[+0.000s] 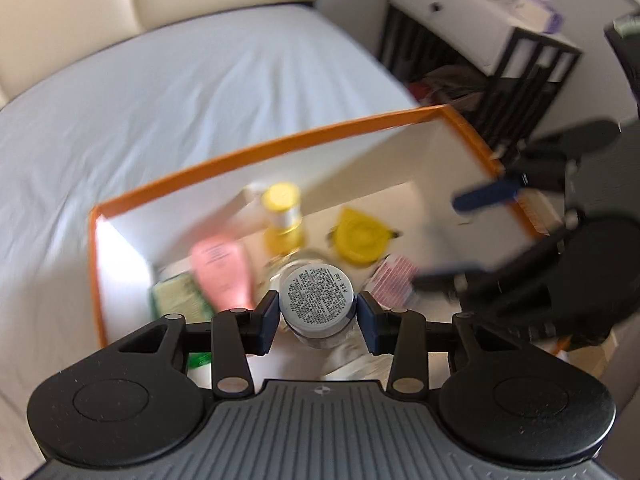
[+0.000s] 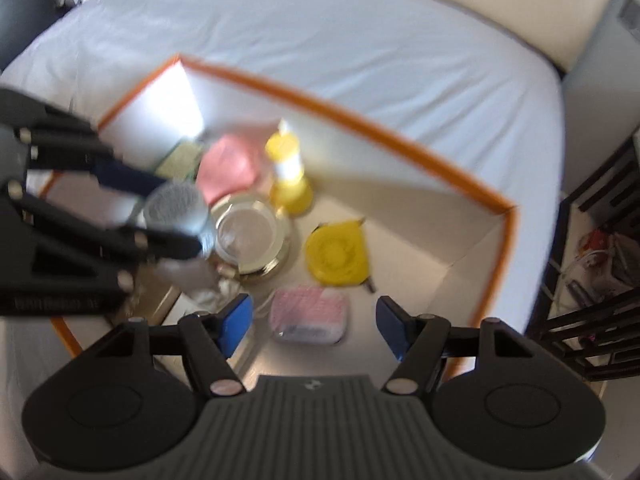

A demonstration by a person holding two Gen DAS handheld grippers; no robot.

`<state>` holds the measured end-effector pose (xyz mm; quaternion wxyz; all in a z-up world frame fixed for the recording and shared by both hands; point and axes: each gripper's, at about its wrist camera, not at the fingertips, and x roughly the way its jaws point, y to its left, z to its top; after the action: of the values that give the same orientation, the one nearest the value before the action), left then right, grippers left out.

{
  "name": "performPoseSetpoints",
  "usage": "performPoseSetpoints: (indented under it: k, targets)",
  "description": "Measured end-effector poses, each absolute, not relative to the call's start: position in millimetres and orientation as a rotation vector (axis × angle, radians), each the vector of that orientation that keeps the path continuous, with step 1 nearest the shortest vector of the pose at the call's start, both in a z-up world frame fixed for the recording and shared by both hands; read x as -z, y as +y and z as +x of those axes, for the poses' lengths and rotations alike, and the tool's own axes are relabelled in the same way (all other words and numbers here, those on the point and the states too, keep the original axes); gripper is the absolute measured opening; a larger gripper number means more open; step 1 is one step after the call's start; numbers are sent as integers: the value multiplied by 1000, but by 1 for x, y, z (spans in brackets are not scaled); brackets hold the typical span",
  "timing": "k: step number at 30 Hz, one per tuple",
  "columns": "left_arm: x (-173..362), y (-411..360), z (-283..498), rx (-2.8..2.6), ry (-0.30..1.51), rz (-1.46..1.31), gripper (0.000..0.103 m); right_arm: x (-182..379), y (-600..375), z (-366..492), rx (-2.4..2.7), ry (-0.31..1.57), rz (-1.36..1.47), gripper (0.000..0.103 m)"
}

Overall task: Organize rigid objects
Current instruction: 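Lower the white jar into the box with the left tool while the right tool releases the pink tin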

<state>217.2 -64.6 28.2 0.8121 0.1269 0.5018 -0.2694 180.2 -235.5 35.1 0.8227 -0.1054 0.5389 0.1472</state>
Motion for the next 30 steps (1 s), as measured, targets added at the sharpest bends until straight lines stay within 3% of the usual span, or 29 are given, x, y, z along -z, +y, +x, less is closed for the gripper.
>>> performPoseSetpoints:
  k: [6, 13, 26, 30]
  targets:
    - [-22, -100, 200, 698, 1081, 326, 47, -63, -269, 172, -156, 1032, -132, 68]
    - [2, -143, 196, 785, 1187, 352, 47, -57, -280, 174, -163, 1081, -50, 69]
    - [31, -147, 211, 754, 1376, 253, 44, -50, -277, 174, -163, 1090, -96, 70]
    - [22, -146, 208, 737, 1348, 254, 53, -48, -278, 176, -162, 1103, -73, 70]
